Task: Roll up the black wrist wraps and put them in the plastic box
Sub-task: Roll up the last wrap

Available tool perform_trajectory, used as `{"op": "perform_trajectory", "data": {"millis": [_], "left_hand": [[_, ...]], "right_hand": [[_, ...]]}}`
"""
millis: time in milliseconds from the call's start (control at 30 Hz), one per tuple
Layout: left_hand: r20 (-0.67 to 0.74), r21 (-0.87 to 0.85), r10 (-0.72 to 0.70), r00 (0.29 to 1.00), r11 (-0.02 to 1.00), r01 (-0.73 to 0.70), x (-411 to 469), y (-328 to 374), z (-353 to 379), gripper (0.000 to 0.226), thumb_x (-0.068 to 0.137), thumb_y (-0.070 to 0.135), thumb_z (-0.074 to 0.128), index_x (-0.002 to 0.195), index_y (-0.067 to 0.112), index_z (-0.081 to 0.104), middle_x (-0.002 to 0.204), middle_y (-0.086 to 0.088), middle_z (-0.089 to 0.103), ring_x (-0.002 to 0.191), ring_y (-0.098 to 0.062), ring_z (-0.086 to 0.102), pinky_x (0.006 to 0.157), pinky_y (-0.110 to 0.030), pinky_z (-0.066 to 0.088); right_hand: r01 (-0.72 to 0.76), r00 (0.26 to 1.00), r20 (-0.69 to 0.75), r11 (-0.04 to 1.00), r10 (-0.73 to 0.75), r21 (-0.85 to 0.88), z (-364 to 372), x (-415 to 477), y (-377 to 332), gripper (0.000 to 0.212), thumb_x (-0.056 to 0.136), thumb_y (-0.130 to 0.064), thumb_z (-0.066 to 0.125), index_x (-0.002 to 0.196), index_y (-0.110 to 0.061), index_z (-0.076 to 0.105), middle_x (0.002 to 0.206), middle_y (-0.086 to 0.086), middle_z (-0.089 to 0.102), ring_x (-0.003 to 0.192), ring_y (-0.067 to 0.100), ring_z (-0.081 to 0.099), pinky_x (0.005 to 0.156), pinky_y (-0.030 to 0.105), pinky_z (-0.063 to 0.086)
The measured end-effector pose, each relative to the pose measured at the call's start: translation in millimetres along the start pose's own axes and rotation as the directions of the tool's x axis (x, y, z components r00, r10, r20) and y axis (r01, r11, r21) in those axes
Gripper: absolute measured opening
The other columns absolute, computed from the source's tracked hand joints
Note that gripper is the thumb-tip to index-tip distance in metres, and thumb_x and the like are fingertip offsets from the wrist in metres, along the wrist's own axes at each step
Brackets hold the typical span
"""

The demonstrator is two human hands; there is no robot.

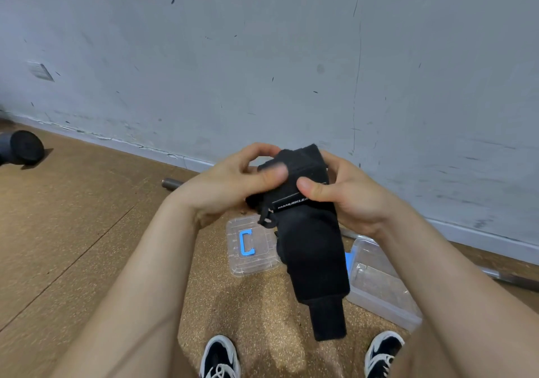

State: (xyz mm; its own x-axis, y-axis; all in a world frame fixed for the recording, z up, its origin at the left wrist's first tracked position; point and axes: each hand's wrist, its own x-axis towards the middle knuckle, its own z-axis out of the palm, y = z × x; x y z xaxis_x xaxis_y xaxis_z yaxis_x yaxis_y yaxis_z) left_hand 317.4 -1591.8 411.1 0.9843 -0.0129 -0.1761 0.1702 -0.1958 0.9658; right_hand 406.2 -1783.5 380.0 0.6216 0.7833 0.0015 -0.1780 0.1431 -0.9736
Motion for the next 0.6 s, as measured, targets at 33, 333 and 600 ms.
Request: {"op": "perform_trajectory", "data": {"millis": [33, 333, 600], "left_hand": [[0.000, 0.052, 0.018, 1.000, 0.998, -0.018, 0, -1, 2, 0.055, 0.077, 0.043, 0.077, 0.126, 0.026, 0.059, 0.117, -0.016, 0.070, 0.103, -0.028, 0.071, 0.089, -0.047, 0.058], [-0.262, 0.223, 0.196, 0.945, 0.965, -0.138, 1, 1, 14, 0.064, 0.065, 0.030, 0.089, 0.125, 0.026, 0.065, 0.109, 0.010, 0.071, 0.101, -0.009, 0.070, 0.091, -0.034, 0.057], [-0.212, 0.409, 0.287, 0.934, 0.894, -0.182, 6, -3, 16, 0.062, 0.065, 0.033, 0.092, 0.120, 0.041, 0.064, 0.112, 0.017, 0.070, 0.106, -0.001, 0.065, 0.096, -0.036, 0.055]], "right_hand": [[-0.019, 1.000, -0.013, 0.999, 0.018, -0.026, 0, 0, 1, 0.062, 0.075, -0.009, 0.072, 0.134, -0.011, 0.052, 0.115, 0.013, 0.071, 0.104, 0.028, 0.069, 0.083, 0.037, 0.056], [-0.173, 0.984, -0.018, 0.983, 0.175, 0.069, 4, -2, -5, 0.066, 0.080, -0.043, 0.071, 0.132, -0.004, 0.056, 0.121, 0.018, 0.069, 0.111, 0.032, 0.067, 0.091, 0.040, 0.055], [-0.194, 0.978, -0.064, 0.980, 0.197, 0.049, 8, -3, -6, 0.059, 0.082, -0.047, 0.062, 0.118, -0.001, 0.066, 0.113, 0.019, 0.072, 0.106, 0.033, 0.069, 0.095, 0.043, 0.055]]}}
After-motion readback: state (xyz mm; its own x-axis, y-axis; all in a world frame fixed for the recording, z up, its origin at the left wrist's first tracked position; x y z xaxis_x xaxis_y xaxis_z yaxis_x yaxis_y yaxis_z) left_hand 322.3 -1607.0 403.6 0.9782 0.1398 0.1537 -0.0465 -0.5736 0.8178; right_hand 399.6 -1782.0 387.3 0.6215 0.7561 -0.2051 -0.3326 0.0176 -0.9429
